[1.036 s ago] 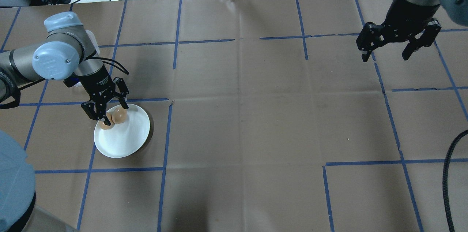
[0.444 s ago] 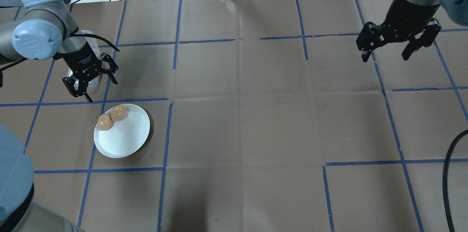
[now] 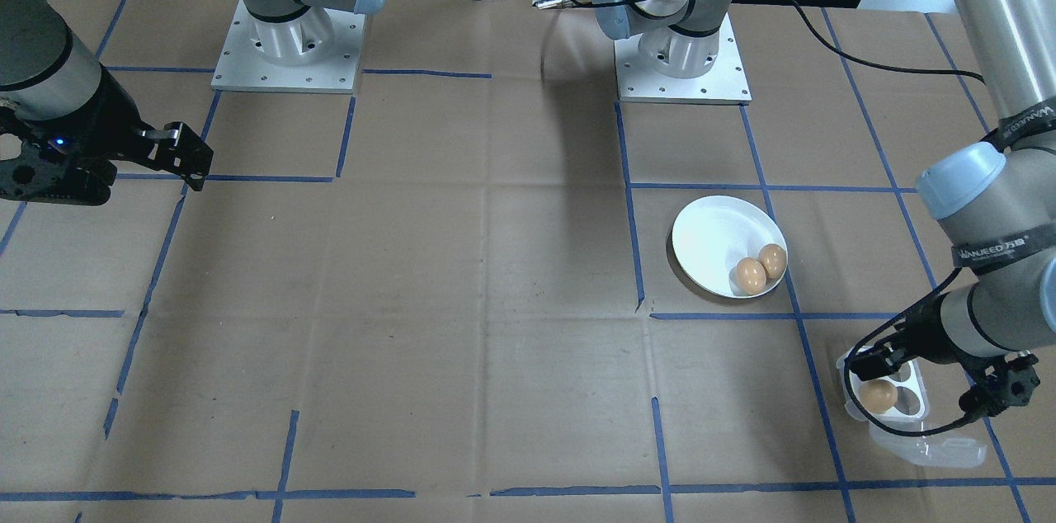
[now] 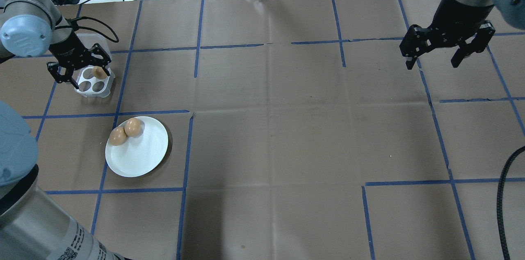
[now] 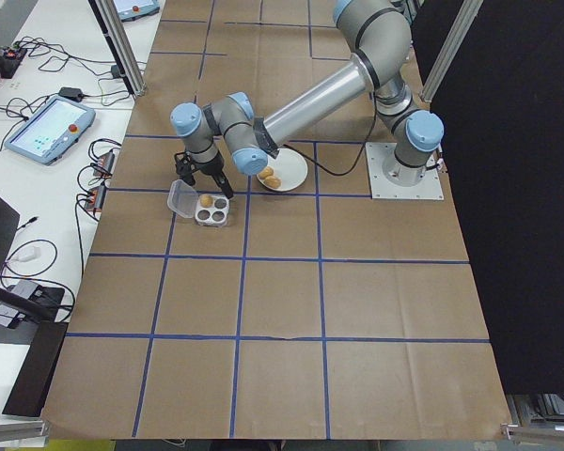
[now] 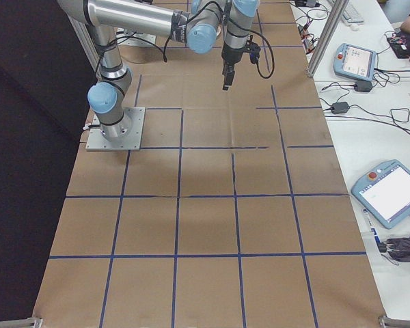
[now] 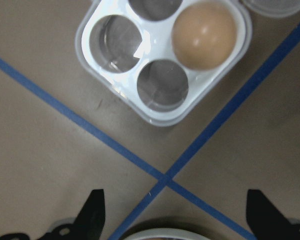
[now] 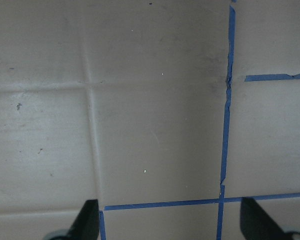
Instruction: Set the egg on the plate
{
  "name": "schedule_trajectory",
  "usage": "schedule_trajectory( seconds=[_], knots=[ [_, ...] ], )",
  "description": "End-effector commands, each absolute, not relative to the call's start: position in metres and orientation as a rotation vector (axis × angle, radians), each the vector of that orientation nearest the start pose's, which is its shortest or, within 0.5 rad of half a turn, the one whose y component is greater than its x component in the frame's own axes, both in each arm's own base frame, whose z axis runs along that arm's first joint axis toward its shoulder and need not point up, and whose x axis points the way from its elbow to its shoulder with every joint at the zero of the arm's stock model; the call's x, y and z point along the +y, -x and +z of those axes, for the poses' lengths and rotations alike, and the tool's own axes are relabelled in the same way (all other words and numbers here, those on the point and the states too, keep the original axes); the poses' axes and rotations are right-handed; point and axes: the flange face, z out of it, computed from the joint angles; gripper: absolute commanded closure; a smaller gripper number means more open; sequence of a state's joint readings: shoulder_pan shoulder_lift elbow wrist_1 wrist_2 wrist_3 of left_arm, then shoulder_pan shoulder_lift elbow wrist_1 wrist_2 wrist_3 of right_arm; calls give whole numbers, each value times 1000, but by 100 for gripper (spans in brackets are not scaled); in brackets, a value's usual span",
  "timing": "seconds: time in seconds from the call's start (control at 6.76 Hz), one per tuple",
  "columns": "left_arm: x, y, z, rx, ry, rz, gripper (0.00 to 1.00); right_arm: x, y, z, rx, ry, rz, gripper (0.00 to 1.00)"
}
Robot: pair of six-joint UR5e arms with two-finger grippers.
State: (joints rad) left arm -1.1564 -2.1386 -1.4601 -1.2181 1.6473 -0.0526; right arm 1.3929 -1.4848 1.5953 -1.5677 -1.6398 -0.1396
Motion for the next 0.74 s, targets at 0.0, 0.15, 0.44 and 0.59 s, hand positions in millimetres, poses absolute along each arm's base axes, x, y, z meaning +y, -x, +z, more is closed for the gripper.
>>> schedule_trajectory(
  seconds=[0.0, 0.15, 0.44, 0.59],
  knots=[
    [-678, -164, 224, 3059, 417, 71, 0, -528, -33, 433, 3185, -55, 196, 0],
    [-679, -165, 212, 3063, 414, 94, 0, -528, -33, 433, 3187, -55, 197, 0],
    [-682, -160, 208, 3126, 279, 82, 1, -528, -33, 433, 3185, -55, 196, 0],
    [-683, -161, 207, 3128, 259, 70, 1, -528, -33, 433, 3185, -55, 196, 0]
  ],
)
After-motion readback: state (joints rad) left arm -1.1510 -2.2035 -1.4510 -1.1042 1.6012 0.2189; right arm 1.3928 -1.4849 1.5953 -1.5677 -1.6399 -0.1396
